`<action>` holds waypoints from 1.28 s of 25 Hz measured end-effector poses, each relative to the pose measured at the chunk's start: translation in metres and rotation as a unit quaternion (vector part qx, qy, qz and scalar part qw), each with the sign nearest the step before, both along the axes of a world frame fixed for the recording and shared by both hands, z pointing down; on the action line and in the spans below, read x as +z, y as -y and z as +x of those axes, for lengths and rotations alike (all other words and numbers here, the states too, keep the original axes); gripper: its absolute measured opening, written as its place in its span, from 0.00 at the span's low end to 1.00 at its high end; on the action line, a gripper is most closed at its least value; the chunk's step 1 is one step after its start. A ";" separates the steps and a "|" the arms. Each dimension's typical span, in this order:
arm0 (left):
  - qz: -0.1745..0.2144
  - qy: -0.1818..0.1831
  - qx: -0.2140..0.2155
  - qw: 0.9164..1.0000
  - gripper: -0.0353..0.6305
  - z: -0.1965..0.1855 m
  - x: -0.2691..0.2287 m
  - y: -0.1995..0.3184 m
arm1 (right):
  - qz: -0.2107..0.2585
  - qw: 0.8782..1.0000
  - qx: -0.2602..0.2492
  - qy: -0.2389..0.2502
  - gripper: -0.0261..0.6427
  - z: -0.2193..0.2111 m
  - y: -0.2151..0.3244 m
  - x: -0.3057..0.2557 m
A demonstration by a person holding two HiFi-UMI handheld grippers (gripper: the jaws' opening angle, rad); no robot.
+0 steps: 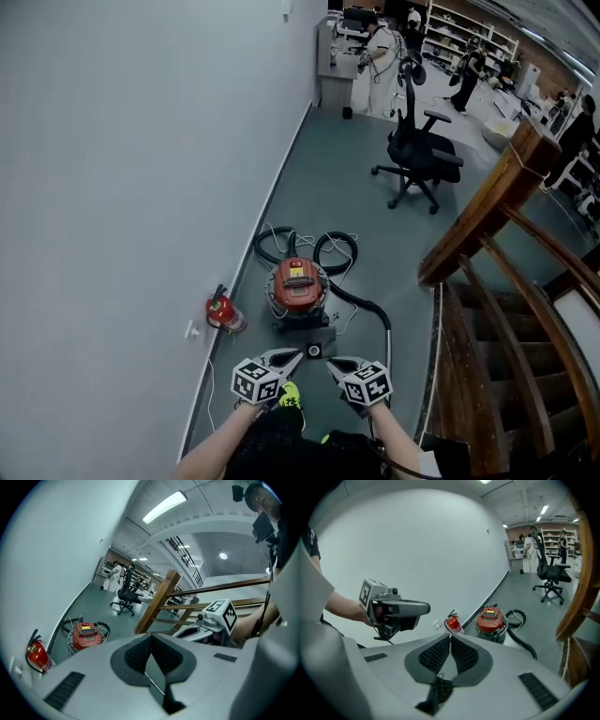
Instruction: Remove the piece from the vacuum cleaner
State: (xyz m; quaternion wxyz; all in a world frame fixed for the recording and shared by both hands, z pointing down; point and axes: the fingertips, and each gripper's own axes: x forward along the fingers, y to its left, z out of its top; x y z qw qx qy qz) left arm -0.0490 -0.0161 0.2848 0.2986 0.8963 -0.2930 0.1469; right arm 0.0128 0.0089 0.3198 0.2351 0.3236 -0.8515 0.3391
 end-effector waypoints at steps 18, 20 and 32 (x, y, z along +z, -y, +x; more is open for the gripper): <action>0.030 -0.003 -0.046 0.999 0.07 0.041 -0.025 -0.102 | 0.029 0.998 -0.019 0.045 0.07 0.054 -0.087 -0.024; 0.035 -0.004 -0.050 0.998 0.07 0.047 -0.027 -0.111 | 0.036 0.998 -0.023 0.047 0.07 0.059 -0.097 -0.027; 0.054 -0.006 -0.068 0.996 0.07 0.092 -0.023 -0.195 | 0.057 0.995 -0.052 0.058 0.07 0.090 -0.186 -0.029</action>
